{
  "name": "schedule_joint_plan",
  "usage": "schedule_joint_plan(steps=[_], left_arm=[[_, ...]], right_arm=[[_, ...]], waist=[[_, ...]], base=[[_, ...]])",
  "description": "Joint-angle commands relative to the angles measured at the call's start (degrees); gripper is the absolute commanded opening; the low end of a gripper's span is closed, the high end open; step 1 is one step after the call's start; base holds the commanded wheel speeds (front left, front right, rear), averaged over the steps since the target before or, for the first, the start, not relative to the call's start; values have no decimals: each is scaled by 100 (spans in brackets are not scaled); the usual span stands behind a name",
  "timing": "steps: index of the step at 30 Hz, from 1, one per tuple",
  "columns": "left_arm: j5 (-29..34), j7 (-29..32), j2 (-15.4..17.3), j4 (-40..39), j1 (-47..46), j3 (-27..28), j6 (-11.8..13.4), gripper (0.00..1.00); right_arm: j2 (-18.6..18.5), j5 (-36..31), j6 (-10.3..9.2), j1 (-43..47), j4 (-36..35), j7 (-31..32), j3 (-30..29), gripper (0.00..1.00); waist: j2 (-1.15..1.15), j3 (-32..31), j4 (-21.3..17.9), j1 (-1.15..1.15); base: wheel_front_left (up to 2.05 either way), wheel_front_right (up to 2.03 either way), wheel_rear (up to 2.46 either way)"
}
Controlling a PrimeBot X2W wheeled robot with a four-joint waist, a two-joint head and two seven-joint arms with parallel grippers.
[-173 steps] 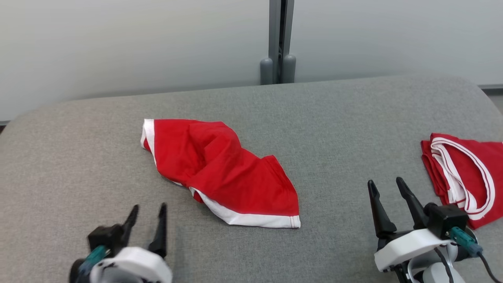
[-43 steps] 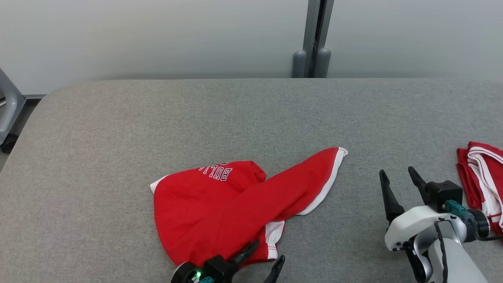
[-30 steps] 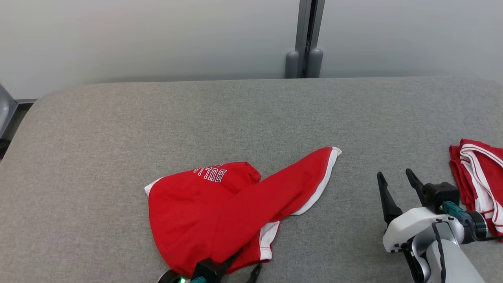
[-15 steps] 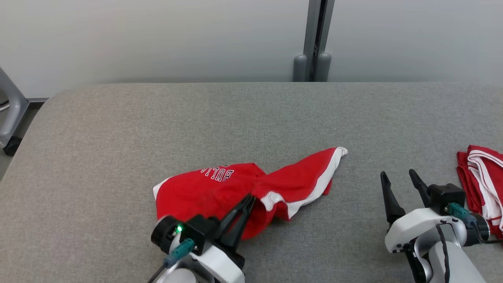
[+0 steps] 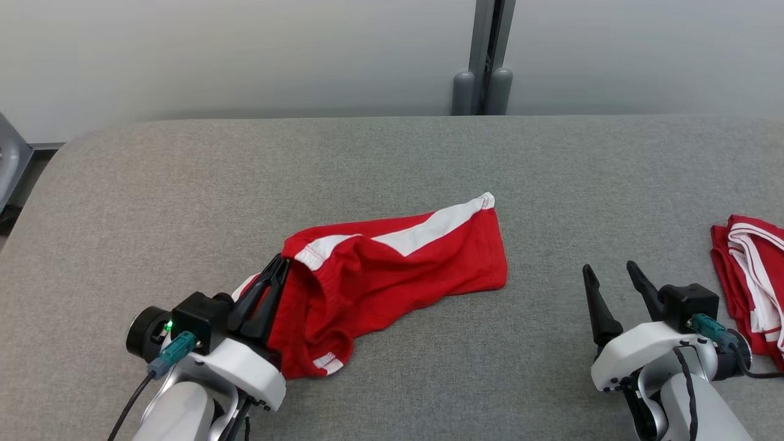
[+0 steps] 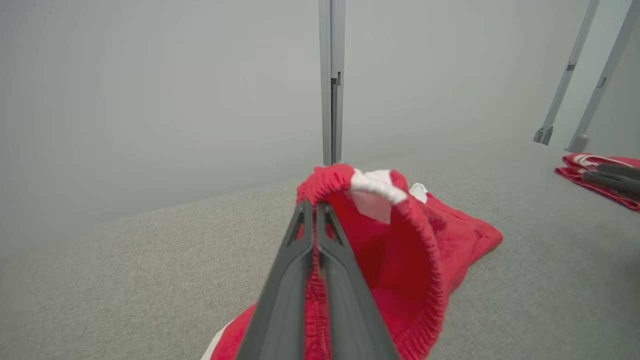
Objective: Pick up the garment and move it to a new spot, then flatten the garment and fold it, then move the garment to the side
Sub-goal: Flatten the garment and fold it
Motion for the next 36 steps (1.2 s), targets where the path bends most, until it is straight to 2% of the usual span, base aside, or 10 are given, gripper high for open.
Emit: schedule_joint_plan(steps=[1, 6, 7, 8, 9, 13, 20, 26, 30, 36], left_arm=[[-211, -7, 164, 28, 0, -140, 1, 0], [-697, -5, 493, 236, 347, -420, -2, 4], [-736, -4, 502, 307, 408, -336, -2, 38], [-733, -4, 504, 413, 502, -220, -2, 87], [-721, -5, 453, 509, 577, -62, -1, 100], [-574, -6, 141, 634, 721, 565, 102, 100], [-431, -5, -424, 353, 826, 960, 36, 100], [-738, -4, -627, 455, 659, 809, -1, 100], [-1323, -4, -639, 521, 662, 495, 0, 100], [-1457, -3, -644, 533, 764, 461, 330, 100]], right_arm=[[-36, 21, -2, -54, -39, 2, -2, 100], [-35, 26, -2, 59, -26, 2, -51, 100], [-35, 41, -2, 82, -20, 2, -56, 100], [-35, 54, -2, 102, -14, 2, -54, 100], [-35, 45, -2, 117, -9, 2, -61, 100], [-36, 85, -2, 173, -16, 2, -63, 100], [-34, 151, -2, 196, -82, 2, 26, 100], [-36, 209, -2, 163, -52, 2, 157, 100], [-36, 244, -2, 129, -38, 2, 218, 100], [-35, 209, -2, 149, -32, 2, 146, 100]], waist=[[0, 41, -42, 0], [0, 11, -95, 0], [0, -1, -99, 0], [0, -20, -103, 0], [0, -35, -103, 0], [0, -74, -115, 0], [0, -84, -88, 0], [0, -80, -110, 0], [0, -88, -163, 0], [0, -103, -159, 0]], base=[[0, 0, 0], [0, 0, 0], [0, 0, 0], [0, 0, 0], [0, 0, 0], [0, 0, 0], [0, 0, 0], [0, 0, 0], [0, 0, 0], [0, 0, 0]])
